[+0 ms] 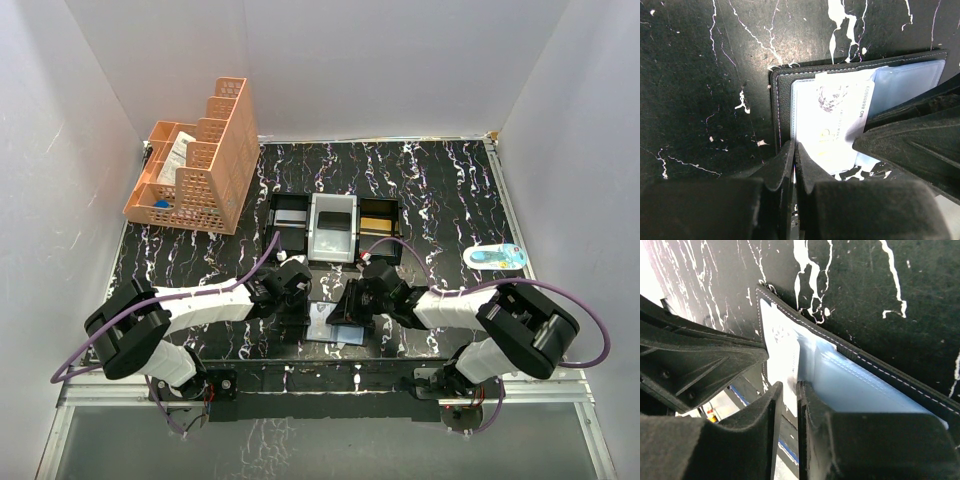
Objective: Take the credit cards out of the card holder
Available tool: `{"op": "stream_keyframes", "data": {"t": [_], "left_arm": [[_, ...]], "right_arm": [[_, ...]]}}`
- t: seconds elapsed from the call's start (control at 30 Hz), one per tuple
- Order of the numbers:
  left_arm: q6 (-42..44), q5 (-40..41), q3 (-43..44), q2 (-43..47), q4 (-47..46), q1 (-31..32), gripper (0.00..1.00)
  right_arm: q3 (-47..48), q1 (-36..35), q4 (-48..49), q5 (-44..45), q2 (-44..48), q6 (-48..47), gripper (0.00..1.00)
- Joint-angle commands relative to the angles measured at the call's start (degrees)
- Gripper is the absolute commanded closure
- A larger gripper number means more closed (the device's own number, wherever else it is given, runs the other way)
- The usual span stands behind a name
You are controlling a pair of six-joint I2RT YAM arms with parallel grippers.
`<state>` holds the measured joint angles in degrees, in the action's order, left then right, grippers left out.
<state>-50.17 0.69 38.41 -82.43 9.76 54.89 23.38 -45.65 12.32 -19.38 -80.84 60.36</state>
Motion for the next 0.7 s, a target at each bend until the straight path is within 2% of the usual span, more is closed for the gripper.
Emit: {"op": "stream_keyframes", "data": {"t": [0.0, 0.1, 0.4, 0.67], "left_arm": [[0.46, 2.40, -0.55, -0.36, 5.28, 0.33, 1.00], [0.51, 2.22, -0.36, -0.69, 5.18, 0.30, 1.00], [0.69, 2.82, 0.09, -1.05, 6.18, 0.35, 1.00], [0.69, 2.35, -0.08, -1.50, 5.46, 0.35, 1.00]], "right_arm": [[-0.44, 0.64, 5.16, -4.51, 1.82, 0.02, 0.82], [-0.65, 0.65, 5.86, -5.01, 1.53, 0.19, 0.83], [-1.29, 1.91, 4.99, -5.43, 2.26, -1.12, 0.97], [-2.00, 3.79, 4.57, -8.98, 2.97, -2.93, 1.00]]}}
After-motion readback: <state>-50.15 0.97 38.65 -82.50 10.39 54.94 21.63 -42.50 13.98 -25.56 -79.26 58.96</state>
